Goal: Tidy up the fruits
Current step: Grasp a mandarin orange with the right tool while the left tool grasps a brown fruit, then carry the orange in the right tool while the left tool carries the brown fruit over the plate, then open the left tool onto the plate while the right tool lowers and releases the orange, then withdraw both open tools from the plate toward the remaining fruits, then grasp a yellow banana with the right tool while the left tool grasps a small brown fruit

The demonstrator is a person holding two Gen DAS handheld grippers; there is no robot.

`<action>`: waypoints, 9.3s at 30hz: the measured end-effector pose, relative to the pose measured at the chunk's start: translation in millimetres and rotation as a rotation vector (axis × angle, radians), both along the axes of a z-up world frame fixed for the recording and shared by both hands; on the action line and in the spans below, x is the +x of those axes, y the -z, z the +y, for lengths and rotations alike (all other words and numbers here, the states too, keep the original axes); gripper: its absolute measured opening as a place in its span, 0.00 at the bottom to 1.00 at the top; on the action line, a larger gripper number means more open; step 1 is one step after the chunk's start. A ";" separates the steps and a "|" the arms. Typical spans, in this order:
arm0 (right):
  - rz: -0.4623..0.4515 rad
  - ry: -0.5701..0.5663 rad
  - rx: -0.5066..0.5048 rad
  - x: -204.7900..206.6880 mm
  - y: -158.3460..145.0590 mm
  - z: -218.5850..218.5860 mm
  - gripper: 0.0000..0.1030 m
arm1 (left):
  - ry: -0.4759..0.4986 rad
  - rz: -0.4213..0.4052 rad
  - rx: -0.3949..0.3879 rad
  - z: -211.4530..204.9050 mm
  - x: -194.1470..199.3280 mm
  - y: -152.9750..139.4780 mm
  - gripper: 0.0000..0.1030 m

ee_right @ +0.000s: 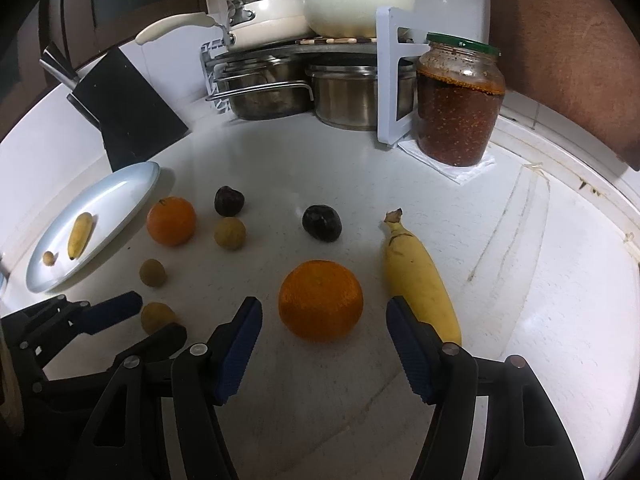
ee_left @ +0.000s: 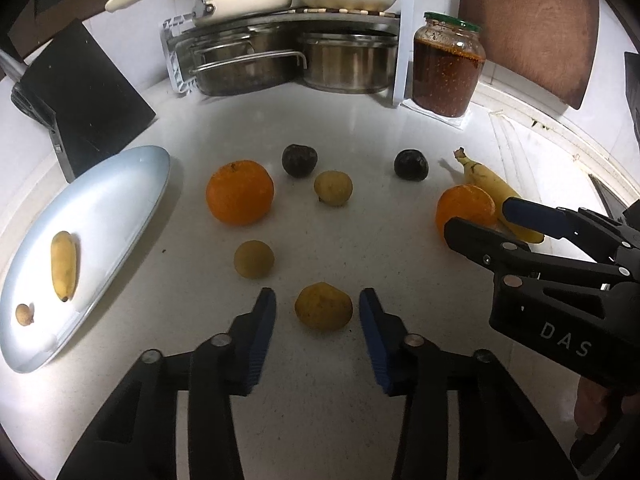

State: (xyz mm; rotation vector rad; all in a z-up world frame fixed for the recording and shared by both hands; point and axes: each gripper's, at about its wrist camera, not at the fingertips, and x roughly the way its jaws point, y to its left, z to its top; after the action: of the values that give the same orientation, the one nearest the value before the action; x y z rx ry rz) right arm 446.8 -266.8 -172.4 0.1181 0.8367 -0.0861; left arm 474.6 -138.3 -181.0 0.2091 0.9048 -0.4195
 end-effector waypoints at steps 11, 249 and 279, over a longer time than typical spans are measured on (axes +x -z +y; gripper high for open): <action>0.002 -0.019 -0.019 7.6 2.9 3.0 0.46 | -0.009 0.010 -0.019 2.7 2.9 1.2 0.28; -0.110 0.177 -0.160 -43.9 -76.2 -11.6 0.71 | -0.155 -0.332 0.024 28.1 -39.0 -88.8 0.97; 0.051 0.200 -0.125 9.9 -12.4 -41.9 0.71 | -0.139 -0.048 0.055 8.3 26.5 -13.5 0.62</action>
State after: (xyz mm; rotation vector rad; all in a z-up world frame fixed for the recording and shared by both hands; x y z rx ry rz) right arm 456.7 -308.7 -159.9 0.0817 0.8670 -0.3300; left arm 501.1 -130.0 -167.5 0.2044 0.8786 -0.2602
